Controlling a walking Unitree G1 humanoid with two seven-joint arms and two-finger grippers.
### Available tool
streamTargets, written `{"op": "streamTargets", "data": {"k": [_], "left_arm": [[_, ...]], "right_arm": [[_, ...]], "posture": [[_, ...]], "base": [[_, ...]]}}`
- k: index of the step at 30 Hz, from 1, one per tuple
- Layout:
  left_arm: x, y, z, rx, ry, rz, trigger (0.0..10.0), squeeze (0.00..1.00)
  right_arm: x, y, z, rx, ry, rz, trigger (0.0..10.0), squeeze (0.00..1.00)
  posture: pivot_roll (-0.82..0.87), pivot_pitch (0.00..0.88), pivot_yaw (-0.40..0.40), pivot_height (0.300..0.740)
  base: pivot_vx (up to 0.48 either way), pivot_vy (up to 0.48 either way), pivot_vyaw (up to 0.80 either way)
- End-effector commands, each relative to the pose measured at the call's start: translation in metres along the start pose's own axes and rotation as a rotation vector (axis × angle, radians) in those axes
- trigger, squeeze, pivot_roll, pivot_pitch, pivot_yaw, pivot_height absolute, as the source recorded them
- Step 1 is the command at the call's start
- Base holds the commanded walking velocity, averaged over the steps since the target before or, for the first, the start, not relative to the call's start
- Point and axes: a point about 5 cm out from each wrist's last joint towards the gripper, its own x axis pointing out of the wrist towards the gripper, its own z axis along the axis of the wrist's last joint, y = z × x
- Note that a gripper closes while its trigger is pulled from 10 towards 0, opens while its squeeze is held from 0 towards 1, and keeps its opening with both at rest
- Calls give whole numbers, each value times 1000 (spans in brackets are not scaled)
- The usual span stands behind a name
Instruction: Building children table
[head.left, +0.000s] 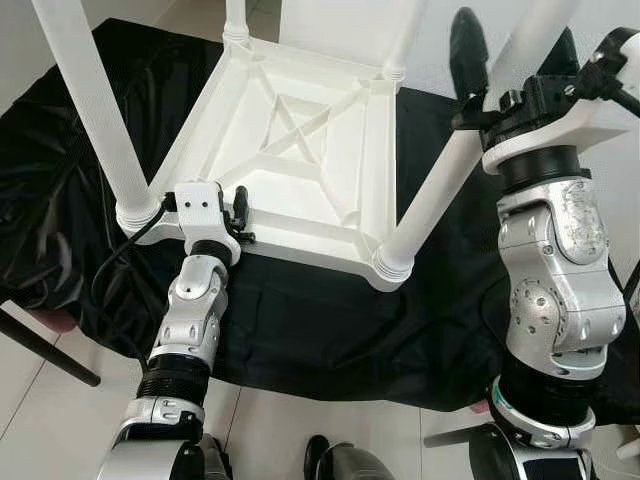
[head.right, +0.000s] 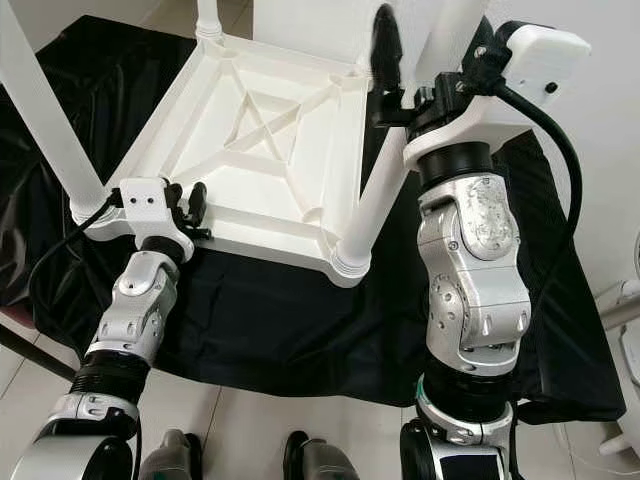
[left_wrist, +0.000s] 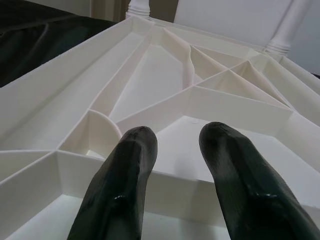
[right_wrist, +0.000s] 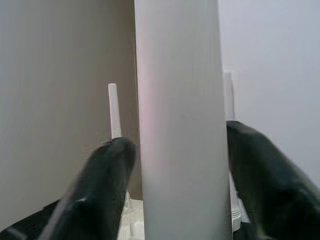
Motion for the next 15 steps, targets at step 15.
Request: {"op": "streamTargets", "data": {"k": [15], "left_arm": [[1,79,-2,104,92,204,10000,0]], "right_arm": [[-5,-27,9,-50,-23,-182,0,0]], "posture": [[40,196,-86,740]], "base": [[0,0,0]]}}
